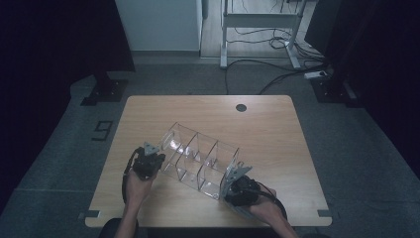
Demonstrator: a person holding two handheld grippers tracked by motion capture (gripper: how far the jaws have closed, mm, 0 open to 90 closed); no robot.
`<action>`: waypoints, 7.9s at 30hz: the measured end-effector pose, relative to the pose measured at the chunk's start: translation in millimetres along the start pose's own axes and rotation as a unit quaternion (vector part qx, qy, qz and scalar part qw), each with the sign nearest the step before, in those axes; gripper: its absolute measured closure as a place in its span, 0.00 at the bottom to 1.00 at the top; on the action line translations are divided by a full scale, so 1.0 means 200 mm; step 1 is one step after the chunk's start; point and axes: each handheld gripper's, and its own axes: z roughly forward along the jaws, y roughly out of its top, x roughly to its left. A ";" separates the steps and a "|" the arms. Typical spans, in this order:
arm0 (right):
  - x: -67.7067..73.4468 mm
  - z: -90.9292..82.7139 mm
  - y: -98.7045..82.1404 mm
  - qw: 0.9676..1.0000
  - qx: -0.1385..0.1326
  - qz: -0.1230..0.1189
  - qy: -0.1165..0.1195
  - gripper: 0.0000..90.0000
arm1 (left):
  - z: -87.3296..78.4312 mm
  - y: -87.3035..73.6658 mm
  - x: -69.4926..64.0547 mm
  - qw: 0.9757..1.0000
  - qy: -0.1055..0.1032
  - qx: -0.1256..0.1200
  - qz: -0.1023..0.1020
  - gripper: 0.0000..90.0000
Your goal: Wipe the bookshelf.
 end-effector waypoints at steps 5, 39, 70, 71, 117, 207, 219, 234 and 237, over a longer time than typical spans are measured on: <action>-0.07 -0.05 -0.02 1.000 -0.011 0.018 -0.016 0.65 | 0.00 0.00 0.01 1.000 -0.005 -0.001 0.003 0.96; -0.64 -0.45 -0.29 0.973 -0.080 0.168 -0.137 0.64 | 0.02 -0.01 0.02 1.000 -0.019 0.004 0.006 0.95; -0.78 -0.23 -0.44 0.975 -0.015 0.185 -0.126 0.37 | 0.03 -0.02 0.01 1.000 -0.023 0.016 0.012 0.94; -0.78 -0.24 -0.43 0.975 -0.020 0.183 -0.127 0.35 | 0.03 -0.02 0.02 1.000 -0.025 0.015 0.011 0.94; -0.47 -0.29 0.04 0.992 -0.116 0.052 0.004 0.18 | -0.13 0.02 0.05 0.999 -0.042 -0.033 -0.006 0.95; -0.12 -0.26 0.32 0.985 -0.123 -0.088 0.083 0.73 | -0.06 -0.12 0.23 0.997 -0.037 -0.028 -0.063 0.39; -0.06 -0.22 0.37 0.986 -0.123 -0.087 0.067 0.83 | -0.06 -0.13 0.24 0.997 -0.035 -0.033 -0.068 0.34; -0.06 -0.21 0.38 0.989 -0.121 -0.067 0.046 0.94 | -0.06 -0.13 0.23 0.996 -0.045 -0.031 -0.065 0.32; -0.05 -0.21 0.38 0.989 -0.125 -0.075 0.030 0.96 | -0.06 -0.12 0.21 0.996 -0.051 -0.033 -0.059 0.32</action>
